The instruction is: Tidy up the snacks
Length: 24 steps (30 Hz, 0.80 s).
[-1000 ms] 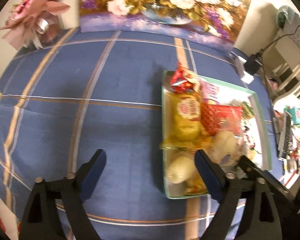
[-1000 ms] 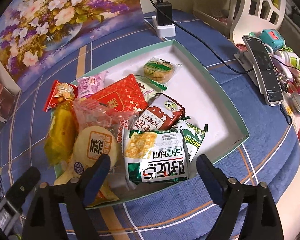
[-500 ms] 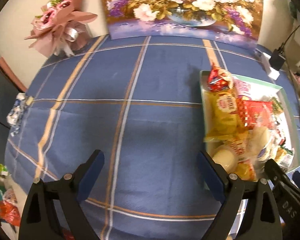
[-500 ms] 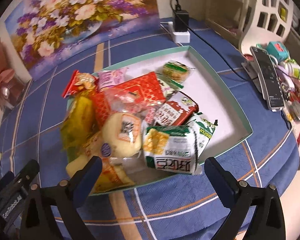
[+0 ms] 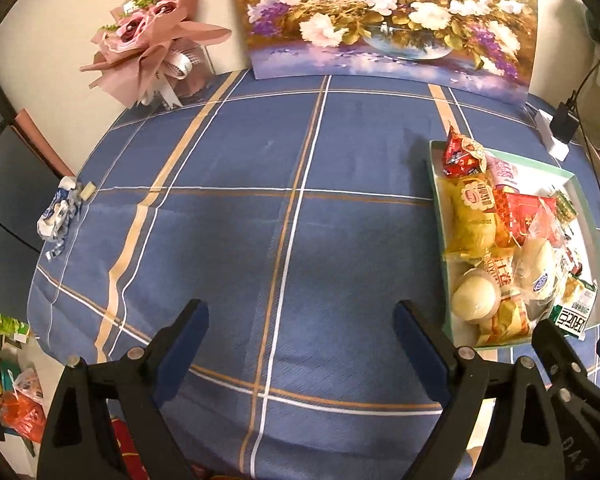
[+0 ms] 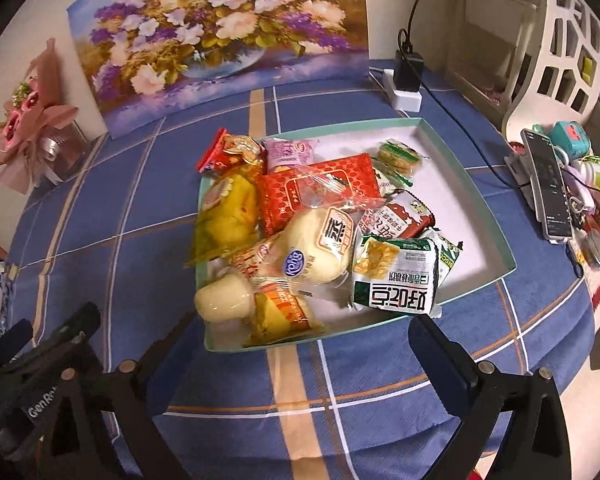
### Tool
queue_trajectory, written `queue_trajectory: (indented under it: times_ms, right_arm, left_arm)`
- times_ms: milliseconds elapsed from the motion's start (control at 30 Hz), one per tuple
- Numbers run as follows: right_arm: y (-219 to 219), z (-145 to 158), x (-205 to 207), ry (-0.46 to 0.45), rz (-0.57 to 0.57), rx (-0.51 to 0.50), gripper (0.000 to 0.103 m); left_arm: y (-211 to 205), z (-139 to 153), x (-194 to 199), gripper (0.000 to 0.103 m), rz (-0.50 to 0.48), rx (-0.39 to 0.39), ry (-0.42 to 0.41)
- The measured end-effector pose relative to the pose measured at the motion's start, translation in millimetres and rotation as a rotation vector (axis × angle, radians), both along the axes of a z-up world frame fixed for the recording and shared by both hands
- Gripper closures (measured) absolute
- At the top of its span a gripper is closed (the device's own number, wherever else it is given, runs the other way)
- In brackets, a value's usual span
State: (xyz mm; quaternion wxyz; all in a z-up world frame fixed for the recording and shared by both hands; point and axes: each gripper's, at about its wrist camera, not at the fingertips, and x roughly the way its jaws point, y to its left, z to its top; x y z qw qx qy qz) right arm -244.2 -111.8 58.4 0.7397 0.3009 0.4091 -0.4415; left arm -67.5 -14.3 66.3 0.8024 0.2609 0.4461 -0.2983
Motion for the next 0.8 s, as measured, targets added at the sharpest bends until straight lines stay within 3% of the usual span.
queue_trajectory:
  times_ms: [333,800]
  right_arm:
    - [6,10,-1,-0.026,0.008,-0.029,0.0]
    - [16,12,16,0.007,0.074,-0.065,0.0]
  left_arm:
    - [21,6,10,0.01,0.054,-0.015,0.008]
    - [34,9,28,0.01,0.098,-0.007,0.009]
